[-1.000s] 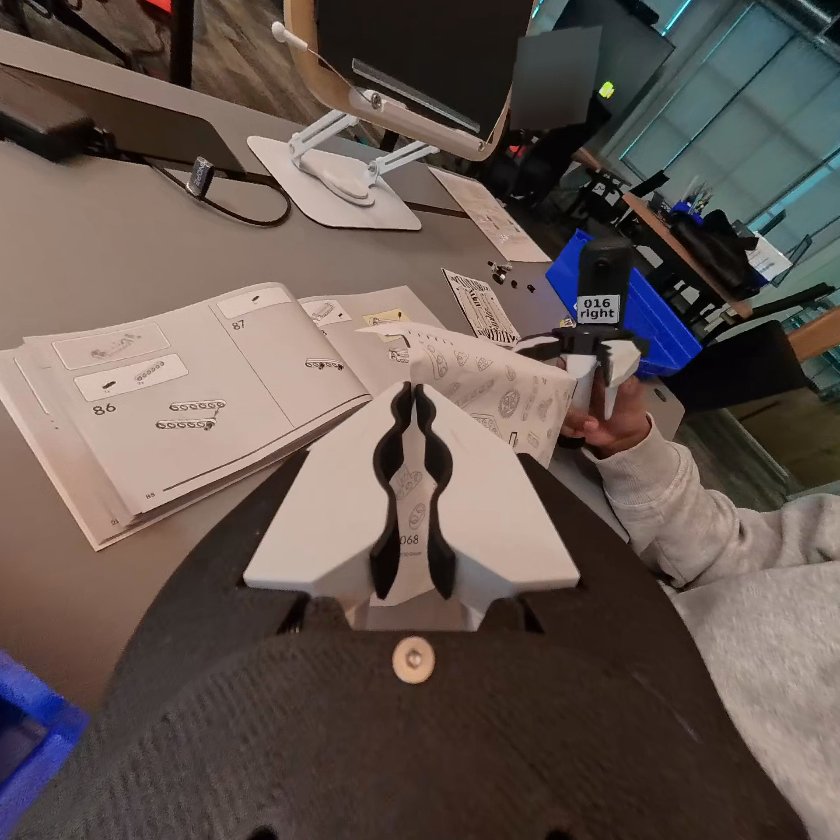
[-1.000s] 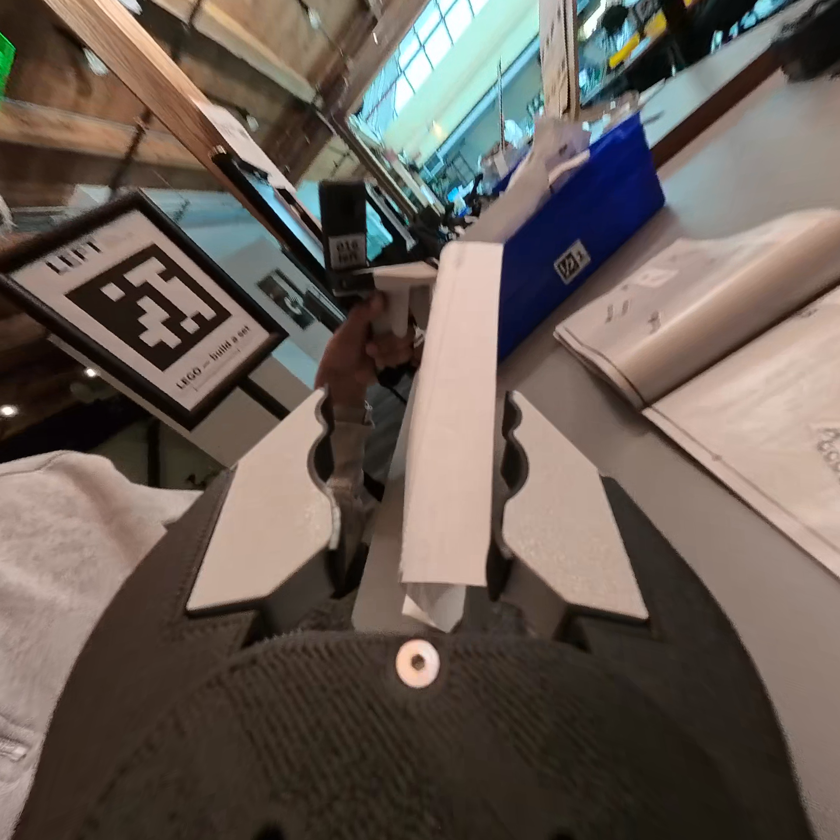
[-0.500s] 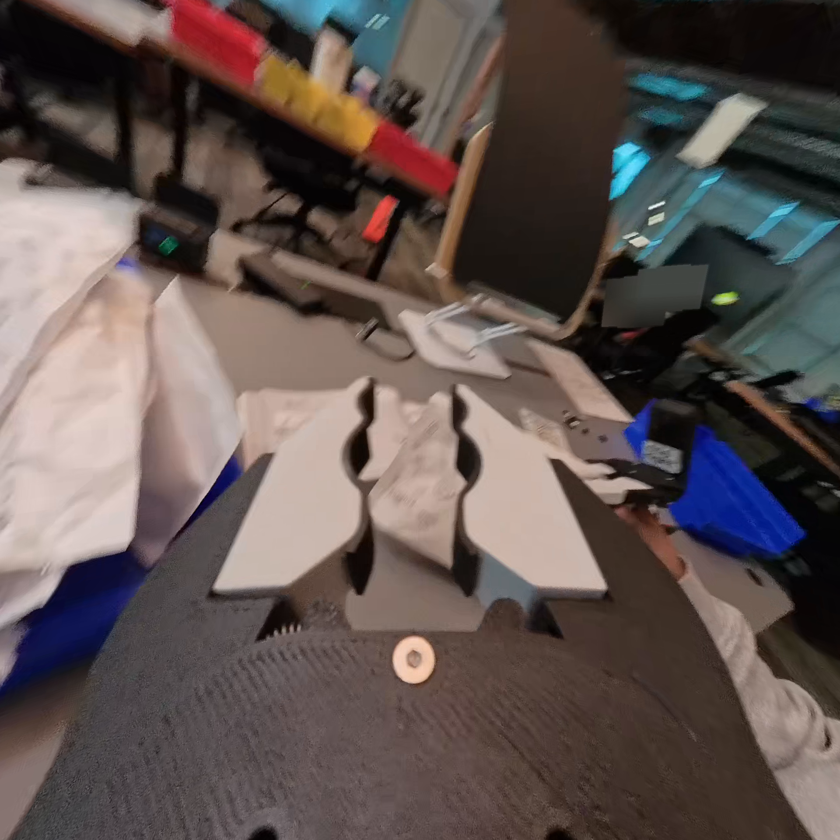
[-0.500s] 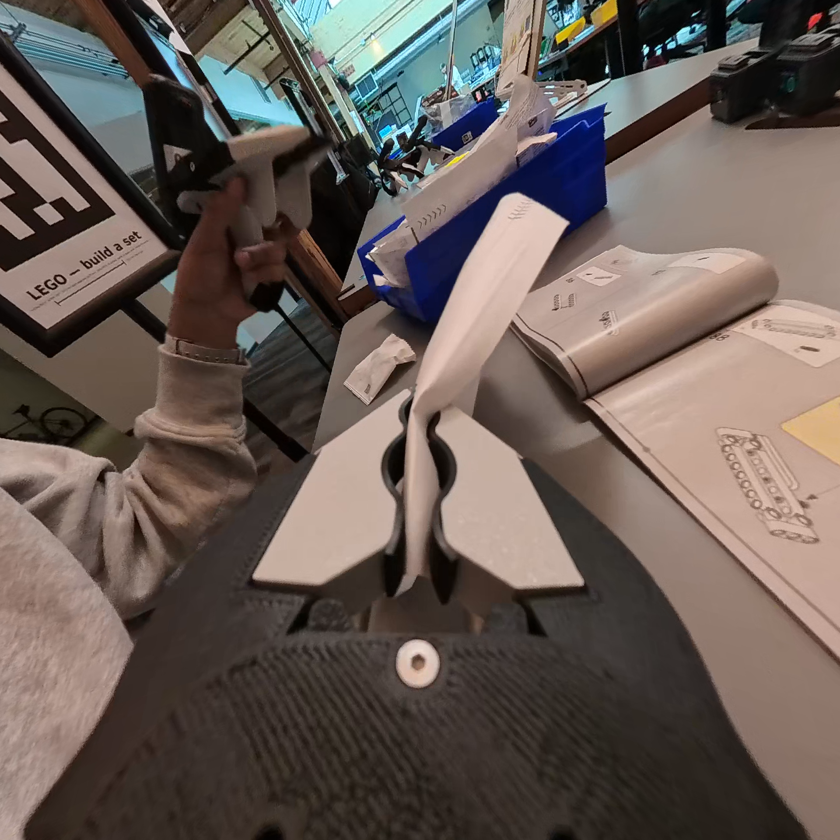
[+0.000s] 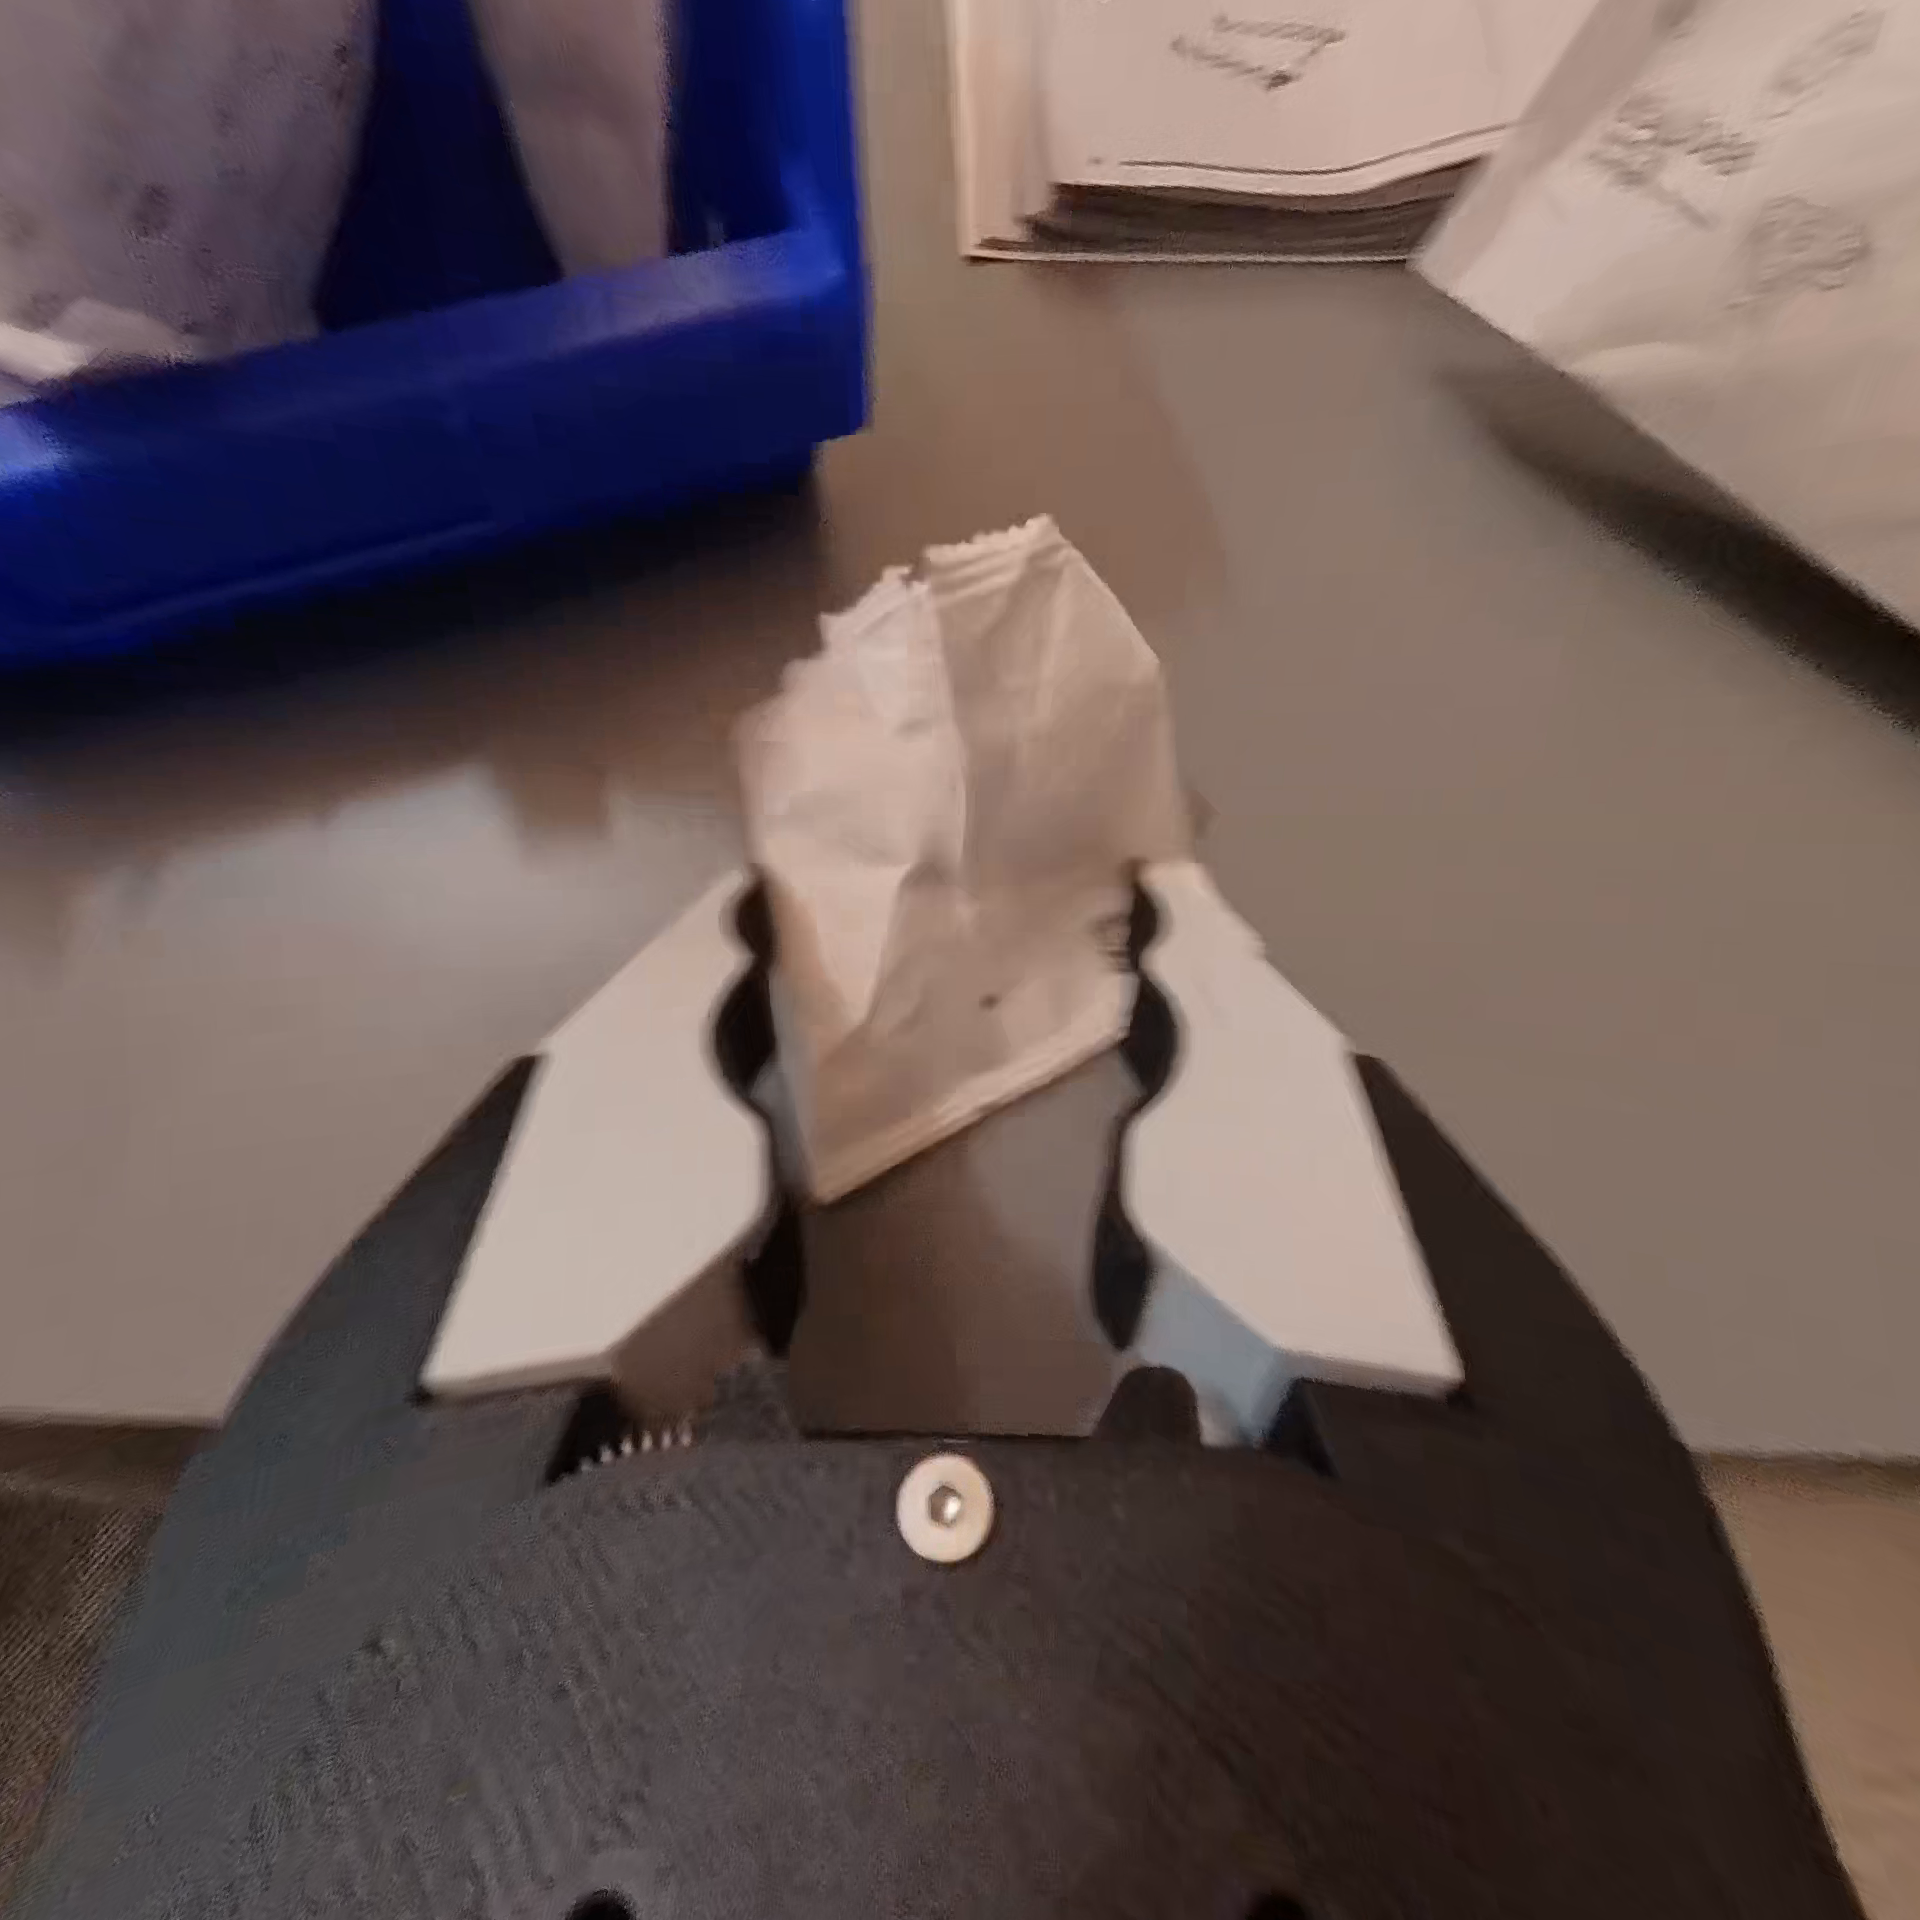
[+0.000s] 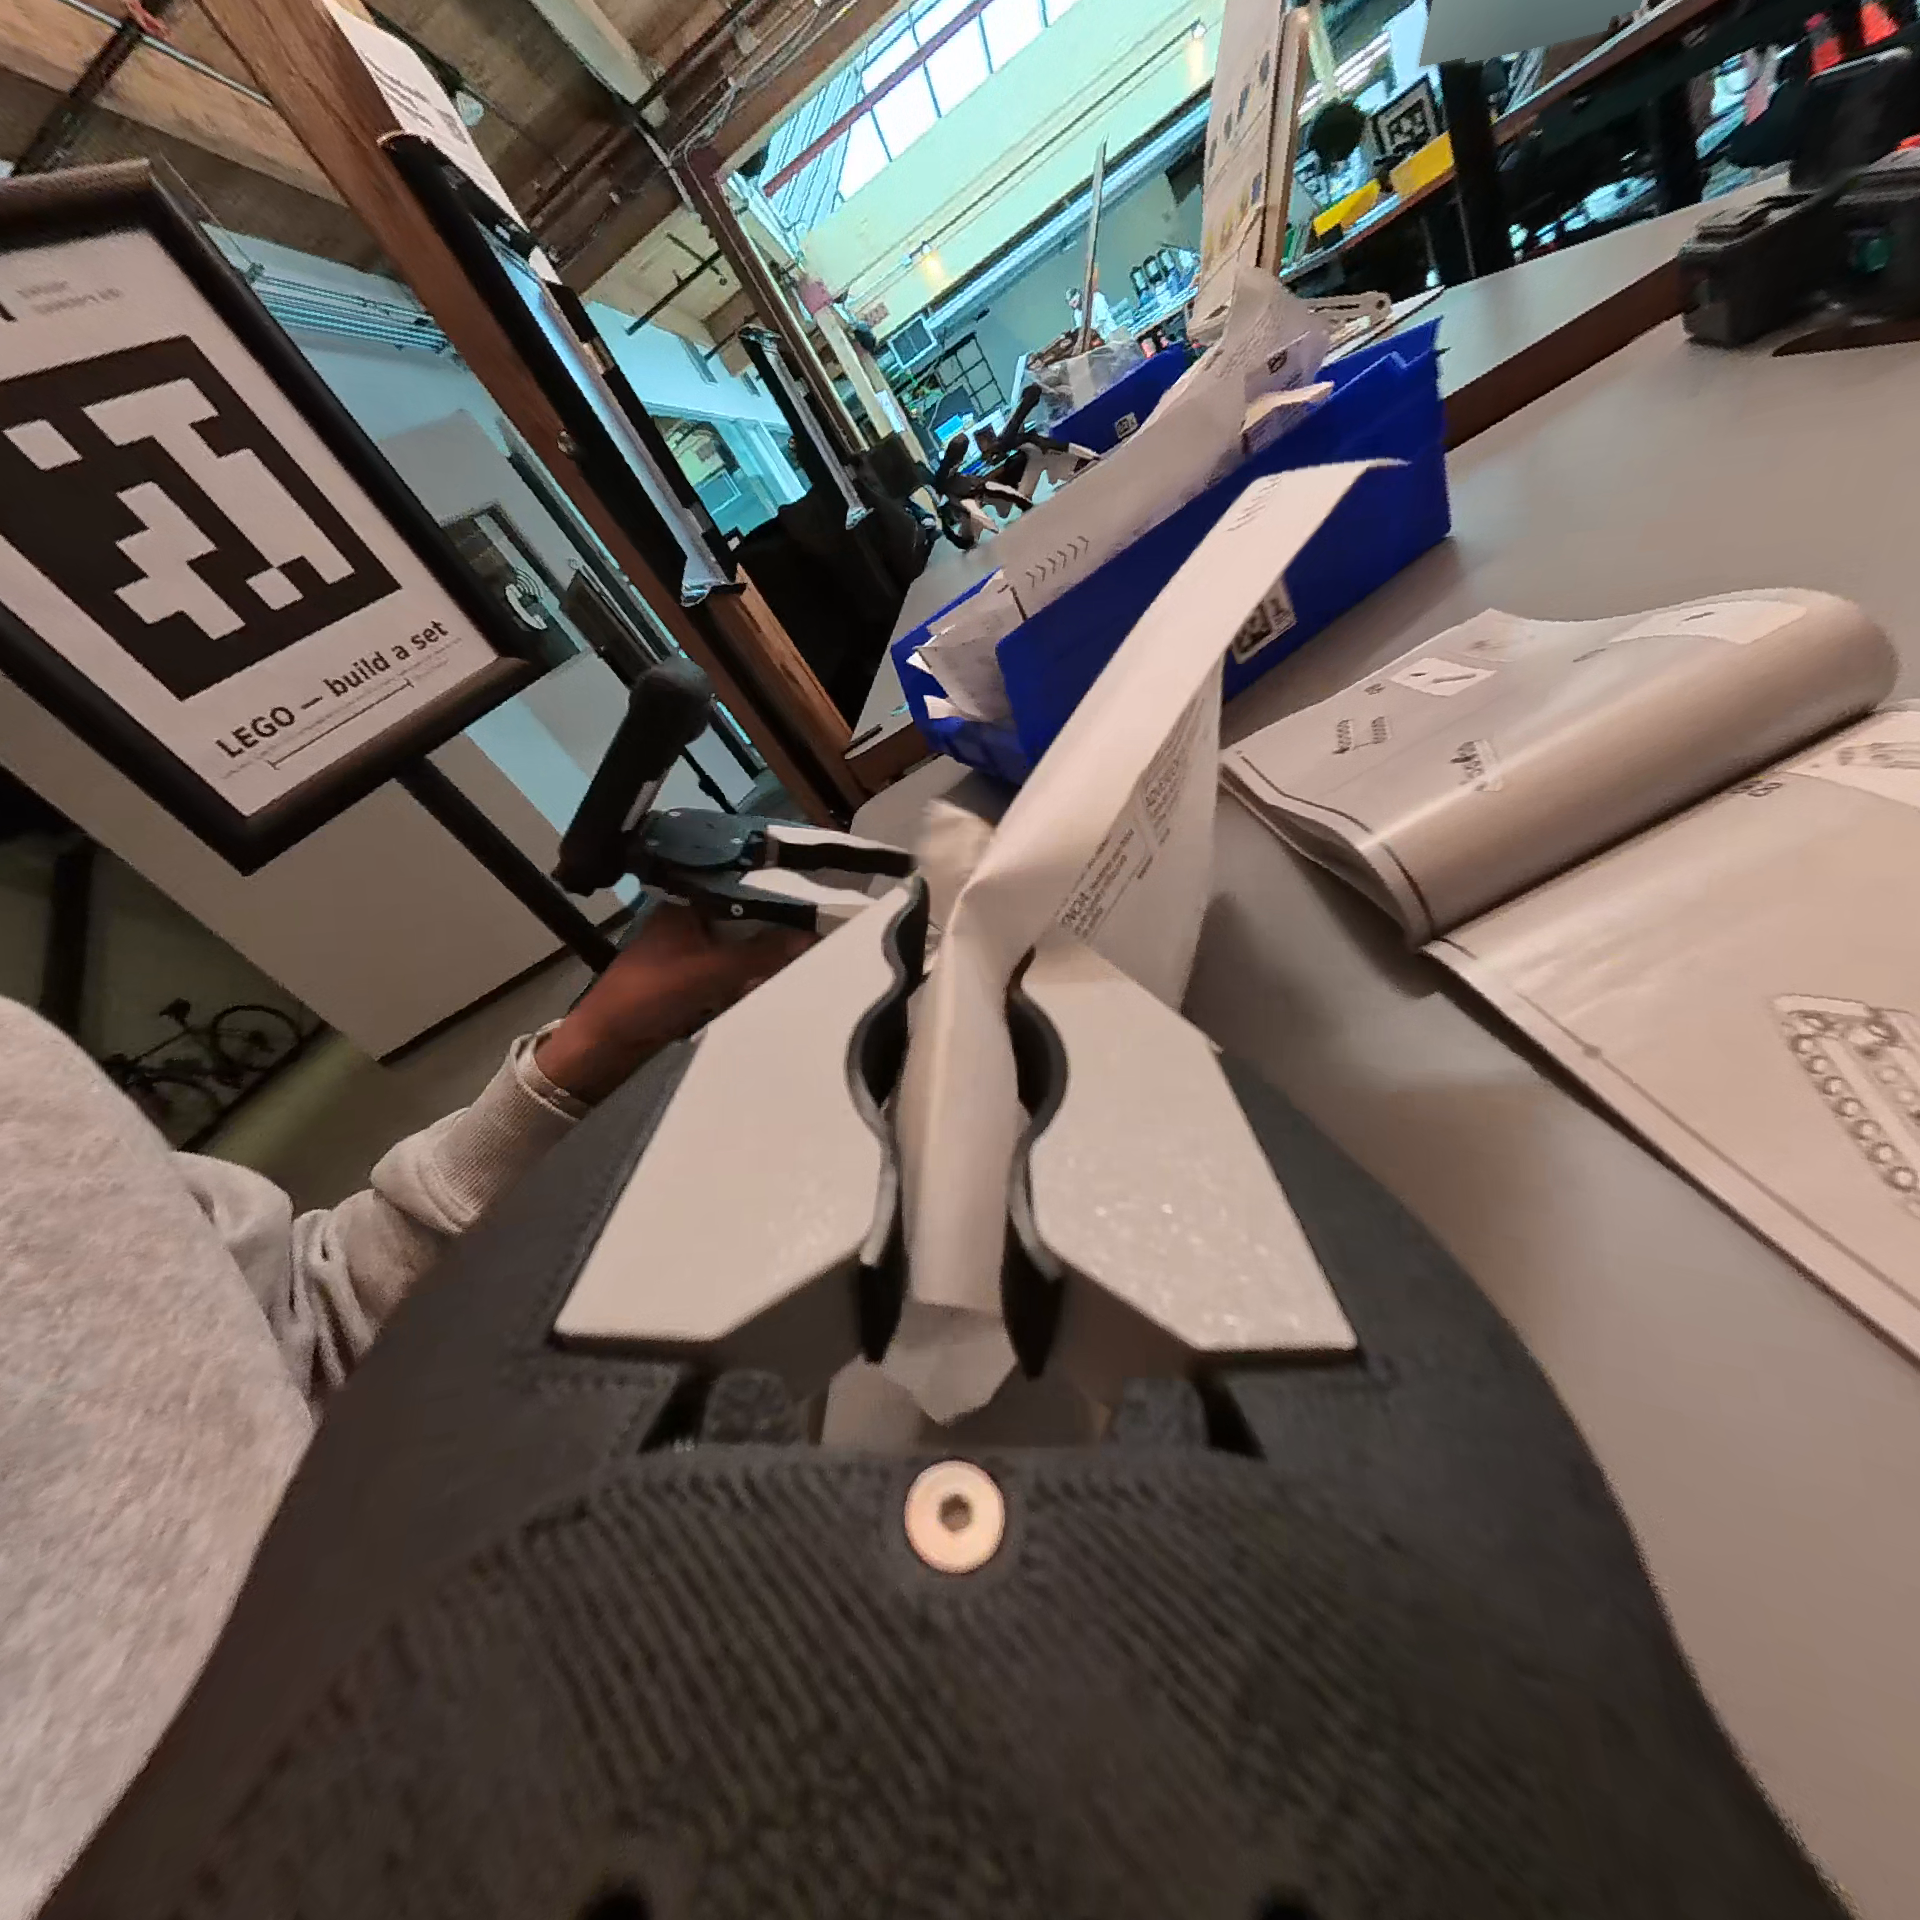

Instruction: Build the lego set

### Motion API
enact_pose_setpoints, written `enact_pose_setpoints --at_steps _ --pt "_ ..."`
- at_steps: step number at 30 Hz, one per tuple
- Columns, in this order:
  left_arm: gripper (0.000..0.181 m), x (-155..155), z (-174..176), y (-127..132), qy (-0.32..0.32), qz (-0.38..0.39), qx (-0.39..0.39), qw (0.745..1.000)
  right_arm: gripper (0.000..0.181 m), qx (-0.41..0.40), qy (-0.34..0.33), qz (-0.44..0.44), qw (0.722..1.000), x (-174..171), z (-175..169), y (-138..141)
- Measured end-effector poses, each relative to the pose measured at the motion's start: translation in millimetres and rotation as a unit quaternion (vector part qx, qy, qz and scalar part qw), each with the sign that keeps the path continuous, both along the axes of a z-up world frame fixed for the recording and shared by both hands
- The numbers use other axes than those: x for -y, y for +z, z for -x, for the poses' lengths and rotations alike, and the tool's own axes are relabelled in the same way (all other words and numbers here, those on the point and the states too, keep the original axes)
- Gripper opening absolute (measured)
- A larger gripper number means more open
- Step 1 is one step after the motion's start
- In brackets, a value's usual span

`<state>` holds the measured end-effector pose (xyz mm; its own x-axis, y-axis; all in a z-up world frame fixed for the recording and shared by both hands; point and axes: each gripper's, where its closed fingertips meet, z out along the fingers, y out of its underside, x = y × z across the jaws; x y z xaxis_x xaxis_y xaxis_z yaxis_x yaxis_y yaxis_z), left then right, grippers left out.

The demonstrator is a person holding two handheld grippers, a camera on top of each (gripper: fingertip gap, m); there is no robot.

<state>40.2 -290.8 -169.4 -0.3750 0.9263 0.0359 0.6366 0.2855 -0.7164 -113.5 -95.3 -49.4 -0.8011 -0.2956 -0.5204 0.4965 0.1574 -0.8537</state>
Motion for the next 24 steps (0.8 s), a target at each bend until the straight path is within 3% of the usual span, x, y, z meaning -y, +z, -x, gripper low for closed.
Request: enact_pose_setpoints --at_steps 1,2,4,8,12,15,16,17,18,21,24 --pt "0.039 -9.0 5.6 5.0 -0.025 -0.016 -0.018 0.999 0.009 -0.002 -0.007 -0.002 1.000 -0.7 3.2 -0.8" --pt "0.025 -12.0 8.8 12.7 -0.034 -0.019 -0.041 0.998 0.010 -0.004 -0.013 -0.005 1.000 -1.1 5.7 -1.6" --pt "0.014 -10.1 8.4 34.2 -0.036 -0.003 -0.082 0.996 0.010 -0.002 -0.017 -0.005 1.000 -1.5 7.4 -1.8" --pt "0.012 19.6 0.1 107.2 -0.006 0.054 -0.172 0.984 0.010 0.011 -0.010 -0.001 1.000 -1.0 4.7 -0.2" --pt "0.013 96.7 -3.6 156.8 0.056 0.164 -0.126 0.977 0.010 -0.003 -0.010 -0.001 1.000 -1.4 1.1 1.7" --pt "0.020 157.8 12.1 162.1 0.093 0.174 -0.092 0.976 0.010 -0.023 -0.010 -0.001 1.000 -1.8 -2.4 2.9" --pt "0.046 169.2 18.0 150.8 0.104 0.131 -0.074 0.983 0.010 -0.025 -0.004 0.004 1.000 -2.6 -4.9 4.5" --pt "0.079 165.9 27.0 142.4 0.101 0.071 -0.069 0.990 0.011 -0.023 0.005 0.012 1.000 -3.9 -8.0 7.2" --pt "0.087 146.2 39.9 147.5 0.075 0.026 -0.100 0.992 0.012 -0.016 0.014 0.022 1.000 -5.8 -10.9 10.2" --pt "0.093 61.5 58.9 188.1 0.000 0.047 -0.230 0.972 0.013 0.014 0.022 0.054 0.998 -13.4 -12.7 19.8" --pt "0.094 -20.3 70.9 188.1 -0.063 0.090 -0.259 0.960 0.012 0.048 0.030 0.076 0.995 -21.4 -14.3 25.3"
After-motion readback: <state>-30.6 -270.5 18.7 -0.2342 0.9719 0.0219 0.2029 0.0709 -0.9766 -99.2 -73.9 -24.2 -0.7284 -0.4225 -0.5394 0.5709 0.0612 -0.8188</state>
